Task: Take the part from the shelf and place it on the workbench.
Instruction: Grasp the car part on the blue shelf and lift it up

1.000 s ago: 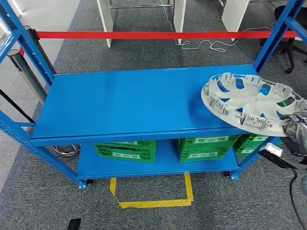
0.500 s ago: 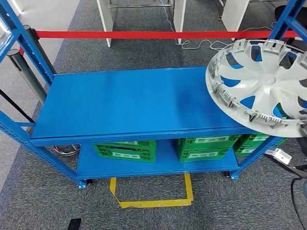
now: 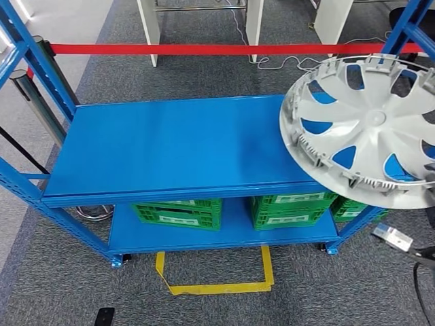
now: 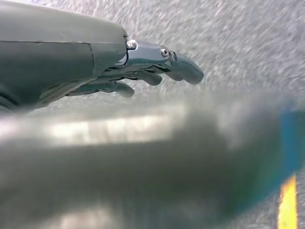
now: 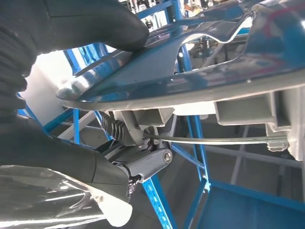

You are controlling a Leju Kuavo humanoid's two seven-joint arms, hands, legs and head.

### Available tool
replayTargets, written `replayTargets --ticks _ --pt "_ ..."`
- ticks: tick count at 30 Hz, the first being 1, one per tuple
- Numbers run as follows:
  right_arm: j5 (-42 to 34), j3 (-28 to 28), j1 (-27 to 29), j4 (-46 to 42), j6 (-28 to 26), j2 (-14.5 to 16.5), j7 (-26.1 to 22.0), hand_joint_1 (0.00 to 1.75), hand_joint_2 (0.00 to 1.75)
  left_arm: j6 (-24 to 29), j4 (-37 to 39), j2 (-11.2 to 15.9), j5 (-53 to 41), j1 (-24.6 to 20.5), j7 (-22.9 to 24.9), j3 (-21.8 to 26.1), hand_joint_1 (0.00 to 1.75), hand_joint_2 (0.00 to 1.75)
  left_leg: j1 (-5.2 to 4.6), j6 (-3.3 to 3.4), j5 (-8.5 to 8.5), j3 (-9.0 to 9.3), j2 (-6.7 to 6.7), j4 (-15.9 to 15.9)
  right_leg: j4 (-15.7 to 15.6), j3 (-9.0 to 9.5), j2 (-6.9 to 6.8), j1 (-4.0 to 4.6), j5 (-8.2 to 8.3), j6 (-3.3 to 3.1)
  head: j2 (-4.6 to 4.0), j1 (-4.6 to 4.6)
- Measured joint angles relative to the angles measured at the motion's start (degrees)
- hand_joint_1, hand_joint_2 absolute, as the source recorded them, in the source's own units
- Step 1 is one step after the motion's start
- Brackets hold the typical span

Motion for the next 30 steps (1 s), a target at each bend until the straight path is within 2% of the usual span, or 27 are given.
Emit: replayTargets --ticks 7,22,30 --pt "-0.03 -0.3 1.8 -4.01 -0.01 -0.01 0.16 1.75 1.75 0.31 0.0 0.07 -0.78 0.0 -1.67 -0.66 0.0 1.75 0.0 0.0 0.0 0.0 0.01 -0.01 0.0 0.0 0.02 0.0 0.0 0.0 0.0 0.01" --pt "-0.08 -0.32 2.28 -5.91 -0.01 -0.01 0.16 1.75 1.75 0.46 0.0 0.09 -0.8 0.0 -1.65 -1.09 0.0 1.75 -0.01 0.0 0.0 0.0 0.01 0.0 0.0 0.0 0.02 0.0 0.0 0.0 0.0 0.0" --pt "-0.73 -0.33 3.12 -7.47 -0.32 0.01 0.51 1.75 1.75 0.8 0.0 -0.36 -0.89 -0.01 -0.16 -1.1 0.0 1.75 0.0 0.0 0.0 0.0 0.01 0.0 0.0 0.0 0.02 0.0 0.0 0.0 0.0 0.01"
